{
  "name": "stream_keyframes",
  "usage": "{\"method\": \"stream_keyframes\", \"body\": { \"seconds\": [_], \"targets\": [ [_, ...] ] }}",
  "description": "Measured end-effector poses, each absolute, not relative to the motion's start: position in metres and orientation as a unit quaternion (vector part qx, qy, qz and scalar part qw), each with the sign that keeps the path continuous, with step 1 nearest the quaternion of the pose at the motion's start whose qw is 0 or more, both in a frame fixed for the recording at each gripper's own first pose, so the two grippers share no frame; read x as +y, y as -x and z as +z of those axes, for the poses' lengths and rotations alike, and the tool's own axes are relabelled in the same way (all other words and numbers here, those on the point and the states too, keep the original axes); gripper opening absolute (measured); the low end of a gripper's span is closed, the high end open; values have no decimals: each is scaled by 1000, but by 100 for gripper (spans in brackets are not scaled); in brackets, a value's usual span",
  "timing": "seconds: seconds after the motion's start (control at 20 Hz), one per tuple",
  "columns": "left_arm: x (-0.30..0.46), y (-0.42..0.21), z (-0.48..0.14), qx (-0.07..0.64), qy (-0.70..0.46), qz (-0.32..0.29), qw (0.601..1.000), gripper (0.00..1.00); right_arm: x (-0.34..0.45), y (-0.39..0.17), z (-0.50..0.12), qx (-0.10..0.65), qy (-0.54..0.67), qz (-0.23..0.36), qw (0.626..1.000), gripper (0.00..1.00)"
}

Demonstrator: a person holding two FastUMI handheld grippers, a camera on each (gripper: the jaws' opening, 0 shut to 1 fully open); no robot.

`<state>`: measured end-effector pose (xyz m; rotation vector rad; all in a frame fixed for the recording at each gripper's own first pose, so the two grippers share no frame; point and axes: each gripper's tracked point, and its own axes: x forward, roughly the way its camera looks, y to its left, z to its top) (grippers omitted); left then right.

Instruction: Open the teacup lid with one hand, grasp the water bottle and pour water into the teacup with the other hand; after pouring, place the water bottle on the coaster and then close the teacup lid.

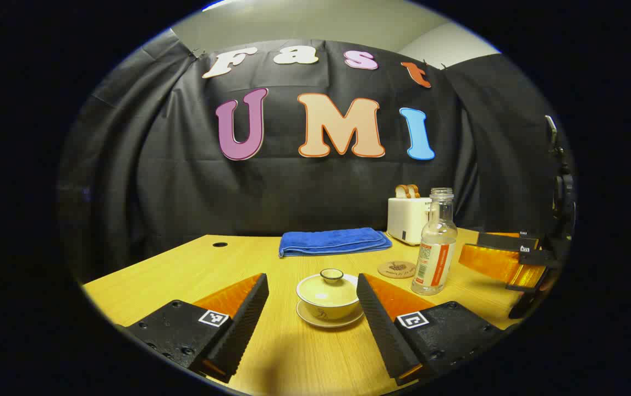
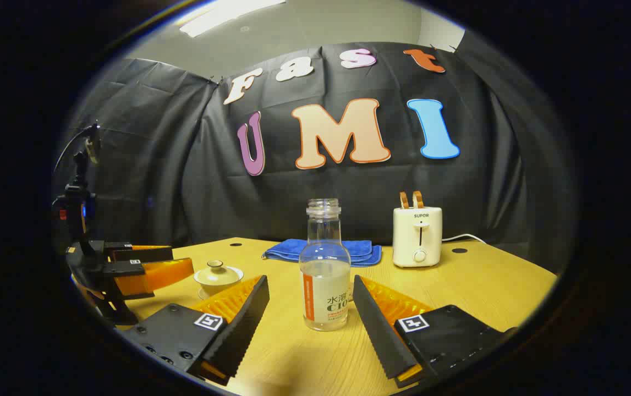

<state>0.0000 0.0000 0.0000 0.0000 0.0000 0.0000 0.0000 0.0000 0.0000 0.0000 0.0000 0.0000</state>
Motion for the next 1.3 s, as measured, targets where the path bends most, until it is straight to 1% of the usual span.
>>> {"method": "stream_keyframes", "body": {
  "seconds": [0.05,0.1,0.15,0.55,0.6,0.7,0.8,1.05,1.2,1.3],
  "targets": [
    [1,0,-1,0,-2,4,1000,95,0,-1,-1,3,4,-2,1000,100],
    [0,-1,-2,2,-2,4,1000,94,1,-1,1,1,9,-3,1000,100],
    [0,-1,-4,4,-2,6,1000,94,-1,-1,-2,3,6,-4,1000,98],
    [-3,-2,-4,2,-2,1,1000,96,1,0,-1,2,7,-4,1000,98],
    [-6,-2,-4,1,-2,-6,1000,96,1,-1,-1,3,7,-3,1000,94],
    [-12,-3,-2,-3,-2,-21,1000,96,-3,-1,-1,2,8,-11,1000,96],
    [-11,-4,-2,-2,-1,-21,1000,96,-2,-2,-2,1,8,-11,1000,98],
    [-10,-4,-3,-3,0,-17,1000,96,-1,0,-1,2,8,-11,1000,98],
    [-3,-5,-3,-1,-1,-2,1000,96,-2,-1,-1,2,8,-11,1000,98],
    [-3,-6,-4,2,-1,3,1000,96,-2,-1,-1,2,8,-11,1000,100]
  ]
}}
